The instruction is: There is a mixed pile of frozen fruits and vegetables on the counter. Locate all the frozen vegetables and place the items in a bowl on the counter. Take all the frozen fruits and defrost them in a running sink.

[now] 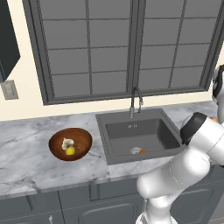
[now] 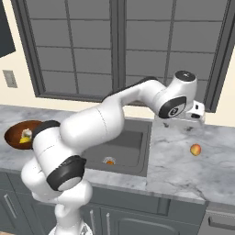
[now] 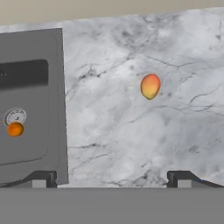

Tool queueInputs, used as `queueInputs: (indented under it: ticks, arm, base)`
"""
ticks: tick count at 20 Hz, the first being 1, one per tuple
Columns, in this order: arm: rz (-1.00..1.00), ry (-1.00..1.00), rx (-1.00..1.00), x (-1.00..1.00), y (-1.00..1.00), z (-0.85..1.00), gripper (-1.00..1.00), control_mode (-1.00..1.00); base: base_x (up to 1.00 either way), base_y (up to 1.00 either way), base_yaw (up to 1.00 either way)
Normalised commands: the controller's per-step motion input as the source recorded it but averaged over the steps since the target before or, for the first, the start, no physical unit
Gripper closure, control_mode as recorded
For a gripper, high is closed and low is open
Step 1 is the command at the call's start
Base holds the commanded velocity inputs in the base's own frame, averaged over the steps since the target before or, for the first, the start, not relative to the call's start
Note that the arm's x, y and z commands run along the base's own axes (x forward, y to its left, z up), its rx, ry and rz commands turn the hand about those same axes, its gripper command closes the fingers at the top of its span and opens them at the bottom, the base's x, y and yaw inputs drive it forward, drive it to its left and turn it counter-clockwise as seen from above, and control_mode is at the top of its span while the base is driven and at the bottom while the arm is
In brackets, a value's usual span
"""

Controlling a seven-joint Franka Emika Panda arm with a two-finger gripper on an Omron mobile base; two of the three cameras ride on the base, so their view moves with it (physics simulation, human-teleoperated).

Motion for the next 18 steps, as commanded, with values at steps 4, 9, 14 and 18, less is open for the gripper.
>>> queueInputs:
  ticks: [4, 9, 14, 18]
  arm:
    - [0.11, -0.16, 0.0, -0.05, -0.08, 0.0, -1.0, -1.0]
    - [0.0, 0.13, 0.0, 0.0, -0.17, 0.0, -1.0, -1.0]
    - [0.0, 0.07, 0.0, 0.1, -0.1, -0.03, -1.0, -1.0]
    - [0.01, -0.02, 0.0, 0.08, -0.05, -0.22, -1.0, -1.0]
  base:
    - [0.0, 0.0, 0.0]
    - [0.0, 0.0, 0.0]
    - [0.0, 0.0, 0.0]
    - [0.0, 0.0, 0.0]
